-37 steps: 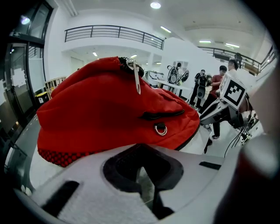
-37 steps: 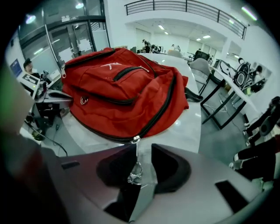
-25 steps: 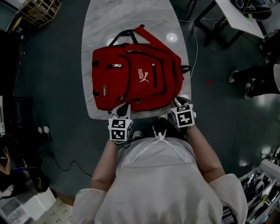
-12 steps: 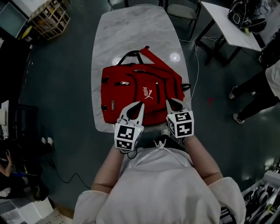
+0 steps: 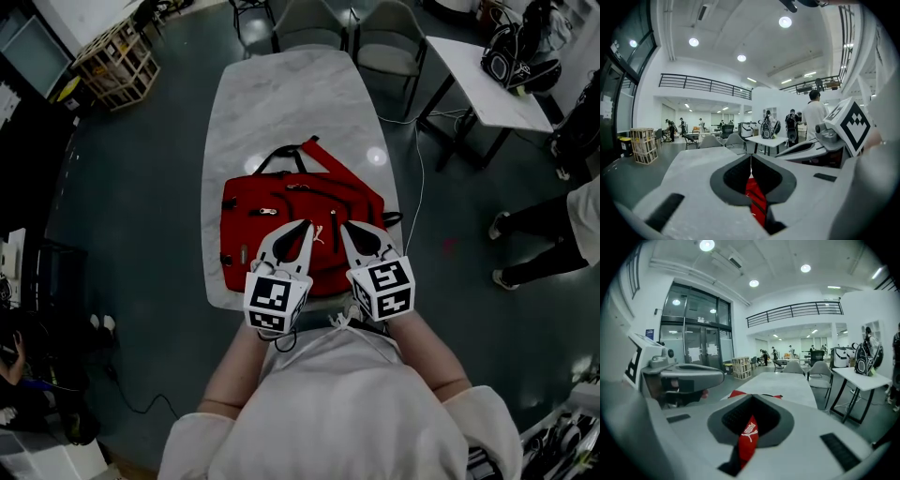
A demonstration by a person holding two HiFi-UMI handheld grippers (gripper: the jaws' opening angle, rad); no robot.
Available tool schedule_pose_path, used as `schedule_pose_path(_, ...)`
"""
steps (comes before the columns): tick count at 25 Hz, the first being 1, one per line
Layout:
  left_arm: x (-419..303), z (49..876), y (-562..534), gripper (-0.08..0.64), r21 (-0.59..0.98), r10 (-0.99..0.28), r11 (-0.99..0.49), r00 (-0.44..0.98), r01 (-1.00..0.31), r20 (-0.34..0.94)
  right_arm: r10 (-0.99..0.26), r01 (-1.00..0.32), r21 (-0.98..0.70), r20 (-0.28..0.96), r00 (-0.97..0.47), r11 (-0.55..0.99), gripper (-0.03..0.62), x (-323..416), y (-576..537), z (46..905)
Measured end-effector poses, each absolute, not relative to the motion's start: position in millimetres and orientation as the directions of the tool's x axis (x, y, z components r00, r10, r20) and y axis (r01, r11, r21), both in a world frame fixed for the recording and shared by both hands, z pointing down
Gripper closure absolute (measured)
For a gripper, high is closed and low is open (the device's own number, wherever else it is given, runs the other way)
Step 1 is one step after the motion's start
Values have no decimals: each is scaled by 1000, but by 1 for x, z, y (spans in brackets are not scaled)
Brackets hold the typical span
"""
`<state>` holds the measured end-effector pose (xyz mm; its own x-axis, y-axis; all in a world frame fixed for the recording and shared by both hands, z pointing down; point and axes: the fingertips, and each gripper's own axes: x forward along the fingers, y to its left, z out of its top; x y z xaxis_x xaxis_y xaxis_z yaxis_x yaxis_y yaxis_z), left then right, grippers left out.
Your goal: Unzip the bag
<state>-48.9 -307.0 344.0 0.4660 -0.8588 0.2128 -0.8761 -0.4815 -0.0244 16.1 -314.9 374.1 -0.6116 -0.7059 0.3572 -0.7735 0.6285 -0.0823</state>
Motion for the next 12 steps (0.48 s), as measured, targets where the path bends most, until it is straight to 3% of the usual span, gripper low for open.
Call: schedule_pose_path(12, -41, 337, -317, 540, -42, -874, -469, 458, -882, 161, -702, -766, -120, 331, -630, 631, 566, 18, -320, 373)
